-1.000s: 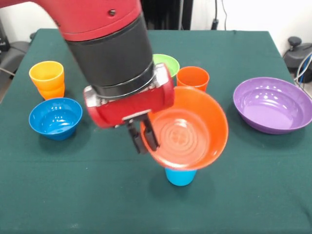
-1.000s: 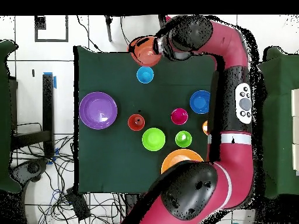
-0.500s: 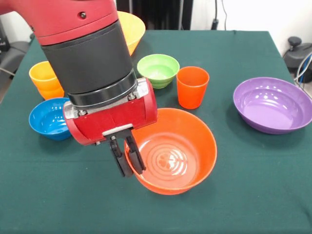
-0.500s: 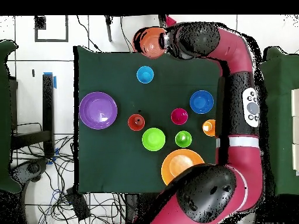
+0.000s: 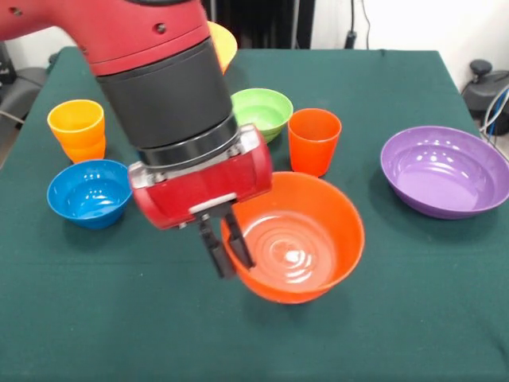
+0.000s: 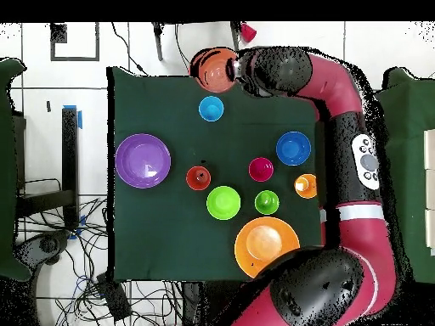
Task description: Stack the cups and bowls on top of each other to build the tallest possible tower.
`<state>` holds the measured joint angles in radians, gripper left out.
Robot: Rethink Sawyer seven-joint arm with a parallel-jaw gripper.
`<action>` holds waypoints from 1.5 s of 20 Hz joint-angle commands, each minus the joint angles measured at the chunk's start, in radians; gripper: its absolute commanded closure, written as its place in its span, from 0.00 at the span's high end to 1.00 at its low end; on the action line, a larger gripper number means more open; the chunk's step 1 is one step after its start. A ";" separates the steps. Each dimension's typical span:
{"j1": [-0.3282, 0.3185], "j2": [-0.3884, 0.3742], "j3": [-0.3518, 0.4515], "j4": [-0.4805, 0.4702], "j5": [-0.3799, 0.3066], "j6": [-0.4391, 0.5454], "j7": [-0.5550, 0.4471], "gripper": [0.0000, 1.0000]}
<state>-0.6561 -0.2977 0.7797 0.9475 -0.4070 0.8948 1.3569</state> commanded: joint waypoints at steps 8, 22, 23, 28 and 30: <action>0.001 -0.097 -0.003 0.222 -0.015 -0.028 -0.096 0.00; -0.048 -0.100 0.026 0.285 -0.005 -0.057 -0.109 0.00; -0.048 -0.094 0.026 0.277 -0.007 -0.055 -0.116 0.00; -0.046 -0.076 0.030 0.251 -0.009 -0.045 -0.127 0.00; -0.044 -0.061 0.037 0.228 -0.008 -0.034 -0.142 0.00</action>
<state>-0.7094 -0.4032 0.7941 1.1811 -0.4058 0.8896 1.3569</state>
